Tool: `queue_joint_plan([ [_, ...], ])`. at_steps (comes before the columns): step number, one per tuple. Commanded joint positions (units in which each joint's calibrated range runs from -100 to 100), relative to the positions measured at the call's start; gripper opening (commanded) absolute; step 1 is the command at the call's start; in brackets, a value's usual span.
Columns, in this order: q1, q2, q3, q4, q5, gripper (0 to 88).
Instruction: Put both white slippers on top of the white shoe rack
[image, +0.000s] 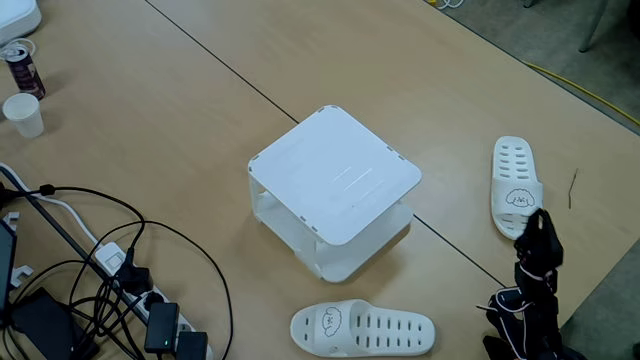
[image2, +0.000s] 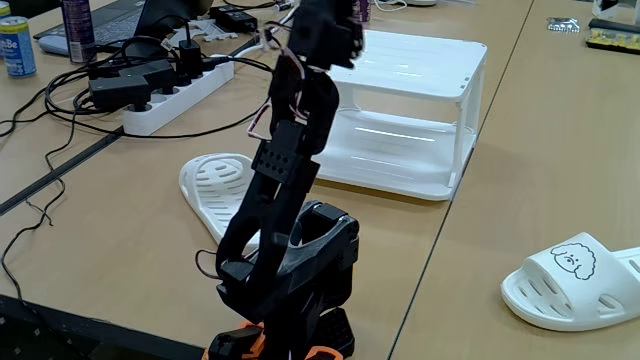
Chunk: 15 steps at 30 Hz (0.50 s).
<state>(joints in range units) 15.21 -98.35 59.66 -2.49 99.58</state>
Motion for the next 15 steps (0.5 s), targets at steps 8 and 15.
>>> queue_joint_plan([
  [8,0.2,24.0,-13.6,8.4,0.4,0.8],
  [15,0.8,42.4,-29.8,8.4,0.4,0.8],
])
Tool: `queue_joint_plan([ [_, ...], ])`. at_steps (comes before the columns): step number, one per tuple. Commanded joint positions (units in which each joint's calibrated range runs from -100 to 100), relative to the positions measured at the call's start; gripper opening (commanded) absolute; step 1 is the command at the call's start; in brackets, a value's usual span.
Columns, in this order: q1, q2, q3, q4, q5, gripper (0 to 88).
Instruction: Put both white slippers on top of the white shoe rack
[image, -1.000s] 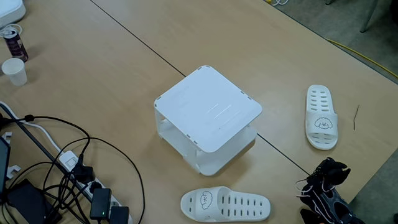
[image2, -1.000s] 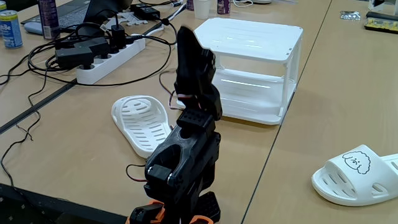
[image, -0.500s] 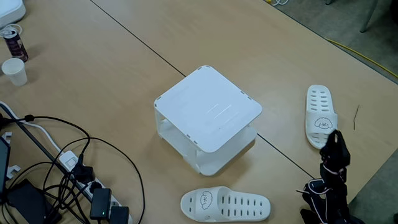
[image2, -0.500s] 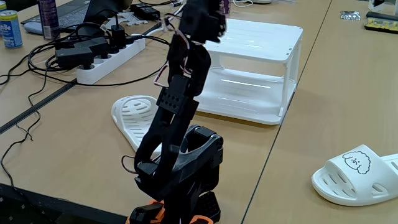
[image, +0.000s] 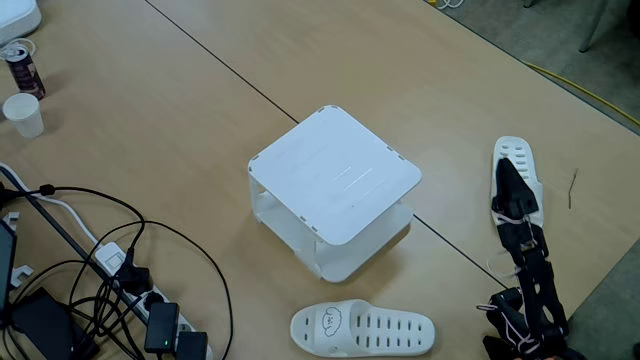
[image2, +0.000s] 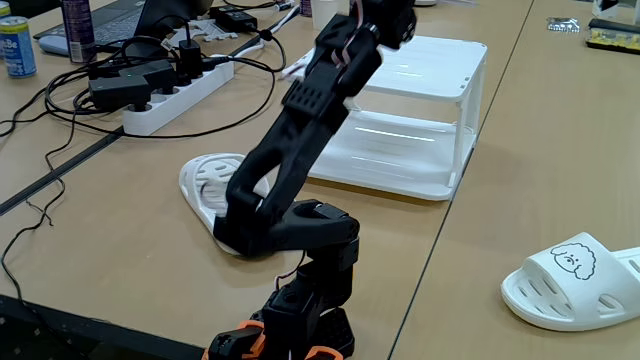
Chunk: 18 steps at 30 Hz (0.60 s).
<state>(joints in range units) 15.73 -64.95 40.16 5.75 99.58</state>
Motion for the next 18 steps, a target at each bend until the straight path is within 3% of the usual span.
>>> queue_joint_plan([
  [1,0.3,10.4,-11.6,0.2,0.4,0.8],
  [6,0.1,11.7,-12.7,1.4,0.4,0.8],
  [11,-0.3,8.7,-10.8,16.0,0.4,0.8],
  [14,-0.2,4.8,-5.4,22.2,0.4,0.8],
  [18,-0.3,-2.0,6.5,22.7,0.4,0.8],
])
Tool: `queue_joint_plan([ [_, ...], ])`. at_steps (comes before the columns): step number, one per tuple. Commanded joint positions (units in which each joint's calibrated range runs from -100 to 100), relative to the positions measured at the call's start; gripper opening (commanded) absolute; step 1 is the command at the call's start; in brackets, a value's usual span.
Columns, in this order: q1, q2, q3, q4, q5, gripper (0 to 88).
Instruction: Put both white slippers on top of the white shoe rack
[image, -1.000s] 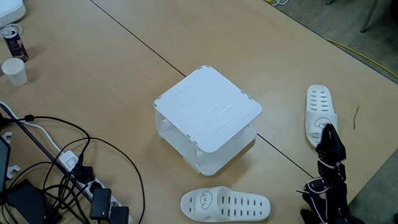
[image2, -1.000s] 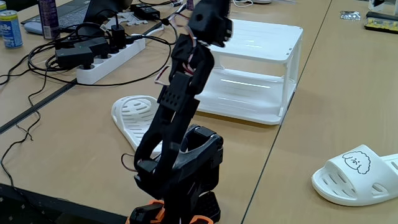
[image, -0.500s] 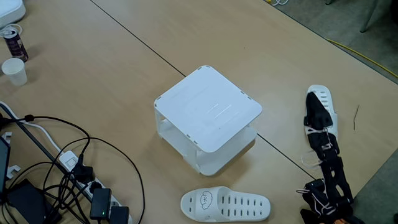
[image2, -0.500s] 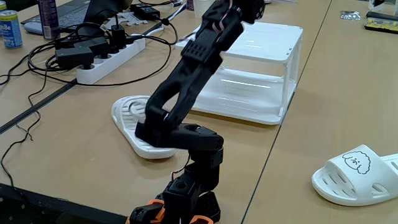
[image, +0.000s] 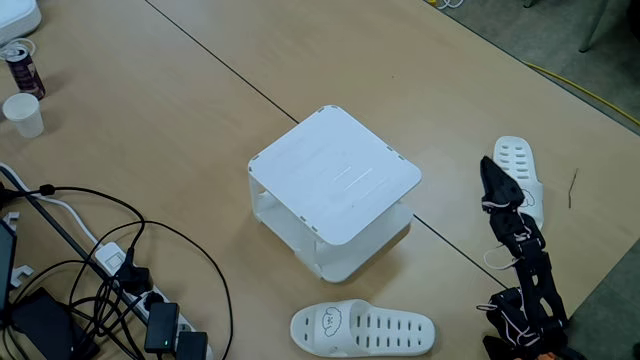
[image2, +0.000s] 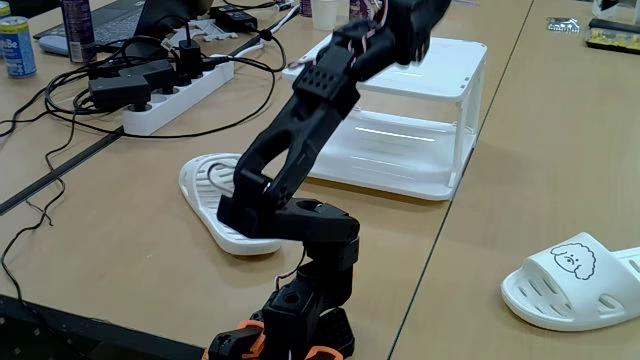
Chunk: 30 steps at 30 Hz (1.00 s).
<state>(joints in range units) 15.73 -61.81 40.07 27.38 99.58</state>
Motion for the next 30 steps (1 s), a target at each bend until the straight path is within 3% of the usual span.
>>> queue_joint_plan([
  [1,-0.4,-6.8,9.8,1.1,0.4,0.8],
  [14,-0.4,-9.4,34.0,-0.2,0.4,0.8],
  [25,-2.2,18.9,36.5,-37.8,0.4,0.8],
  [30,-6.8,22.1,43.1,-46.3,0.4,0.8],
])
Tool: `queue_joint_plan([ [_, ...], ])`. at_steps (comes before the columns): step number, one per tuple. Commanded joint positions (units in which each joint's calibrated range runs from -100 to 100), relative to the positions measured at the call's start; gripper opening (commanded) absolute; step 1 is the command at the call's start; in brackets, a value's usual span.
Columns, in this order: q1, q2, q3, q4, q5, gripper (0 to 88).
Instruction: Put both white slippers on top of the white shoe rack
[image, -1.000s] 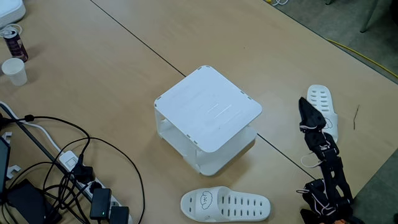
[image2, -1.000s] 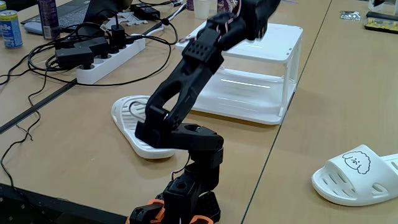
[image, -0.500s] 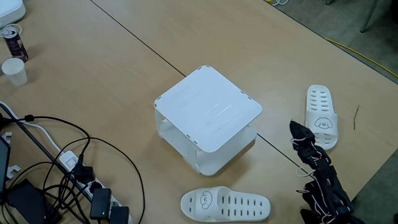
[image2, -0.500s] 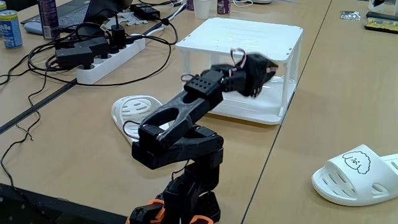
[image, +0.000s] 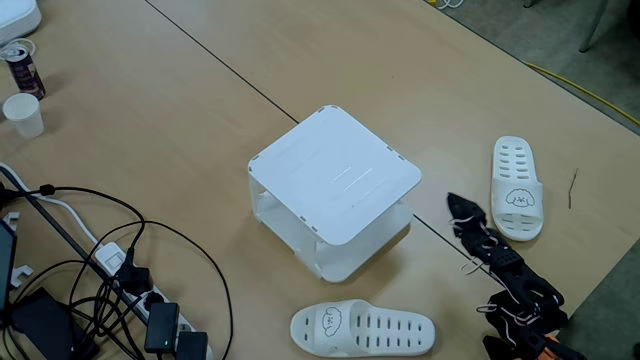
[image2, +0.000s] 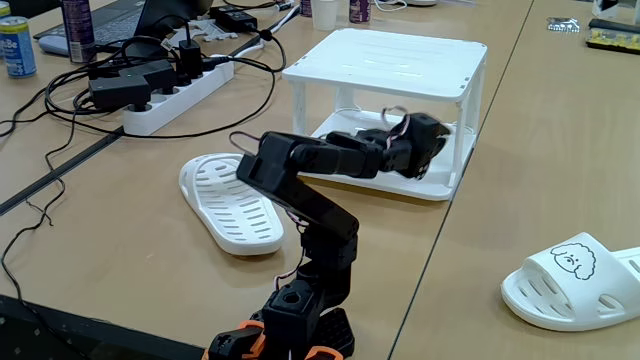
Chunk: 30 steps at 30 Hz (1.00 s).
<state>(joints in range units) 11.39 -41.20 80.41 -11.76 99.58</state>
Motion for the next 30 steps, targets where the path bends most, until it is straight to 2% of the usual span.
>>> queue_joint_plan([
  [1,-3.5,1.5,5.0,-8.6,0.4,0.8],
  [8,-13.6,0.7,18.3,-20.8,0.4,0.8],
  [13,-20.5,2.9,18.1,-21.5,0.4,0.8],
  [24,-36.1,14.8,18.1,-20.6,0.4,0.7],
  [30,-37.5,14.8,13.7,-8.9,0.4,0.7],
])
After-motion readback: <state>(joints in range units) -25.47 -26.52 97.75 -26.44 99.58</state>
